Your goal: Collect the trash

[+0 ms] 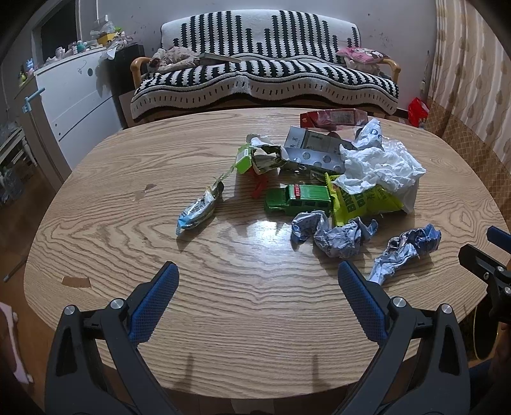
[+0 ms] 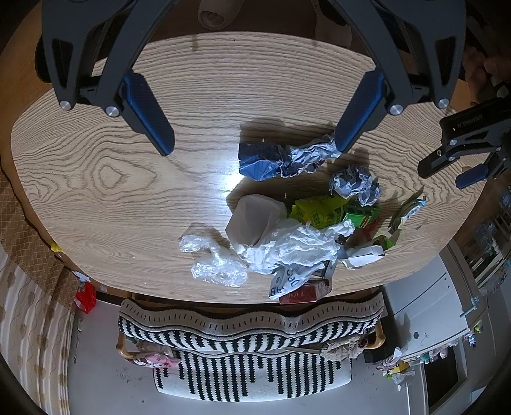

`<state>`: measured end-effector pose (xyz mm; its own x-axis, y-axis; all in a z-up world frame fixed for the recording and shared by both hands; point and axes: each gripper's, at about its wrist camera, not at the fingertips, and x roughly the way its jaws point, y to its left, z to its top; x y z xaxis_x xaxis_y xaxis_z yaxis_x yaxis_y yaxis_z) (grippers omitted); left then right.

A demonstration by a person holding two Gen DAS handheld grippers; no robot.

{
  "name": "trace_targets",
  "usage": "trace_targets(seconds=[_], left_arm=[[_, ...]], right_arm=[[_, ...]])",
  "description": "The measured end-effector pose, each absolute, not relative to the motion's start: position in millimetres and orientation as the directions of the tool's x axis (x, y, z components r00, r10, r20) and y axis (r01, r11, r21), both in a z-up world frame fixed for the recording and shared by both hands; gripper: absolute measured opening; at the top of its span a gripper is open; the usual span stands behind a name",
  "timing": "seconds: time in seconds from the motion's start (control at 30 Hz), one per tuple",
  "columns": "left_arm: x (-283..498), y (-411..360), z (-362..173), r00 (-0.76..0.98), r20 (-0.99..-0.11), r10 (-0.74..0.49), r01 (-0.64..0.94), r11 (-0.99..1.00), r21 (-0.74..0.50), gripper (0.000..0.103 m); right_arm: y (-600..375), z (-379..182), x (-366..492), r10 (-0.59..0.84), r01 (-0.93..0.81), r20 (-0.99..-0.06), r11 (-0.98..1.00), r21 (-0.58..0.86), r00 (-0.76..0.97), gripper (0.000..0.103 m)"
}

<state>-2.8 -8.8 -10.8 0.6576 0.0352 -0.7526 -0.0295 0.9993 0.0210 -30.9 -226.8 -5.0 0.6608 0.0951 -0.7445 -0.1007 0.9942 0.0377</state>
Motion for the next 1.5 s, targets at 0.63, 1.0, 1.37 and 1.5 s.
trace_targets(seconds=[0.63,1.0,1.37,1.5], left_arm=[[94,66,-56,0.554,-0.819,0.150,0.015,0.982,0.190,0.097],[101,70,-60,0.554,-0.832,0.006,0.060,0.997,0.047,0.031],[67,40,-26,0.626,-0.779,0.026,0.014,0.999,0.044,0.009],[58,-1,2,0.678,-0.733,-0.056,0.036,0.998,-0.043,0.009]], right_arm=[[-190,-67,25,0.159,0.000,-0.867,0.984,0.180,0.472,0.097],[-177,-70,40,0.088,-0.061,-0.853,0.996,0.066,0.515,0.024],[-239,-38,16,0.114,-0.045,-0.808,0.993,0.108,0.578,0.021],[-298,-19,1,0.062,0.027,-0.770,0.994,0.102,0.635,0.021]])
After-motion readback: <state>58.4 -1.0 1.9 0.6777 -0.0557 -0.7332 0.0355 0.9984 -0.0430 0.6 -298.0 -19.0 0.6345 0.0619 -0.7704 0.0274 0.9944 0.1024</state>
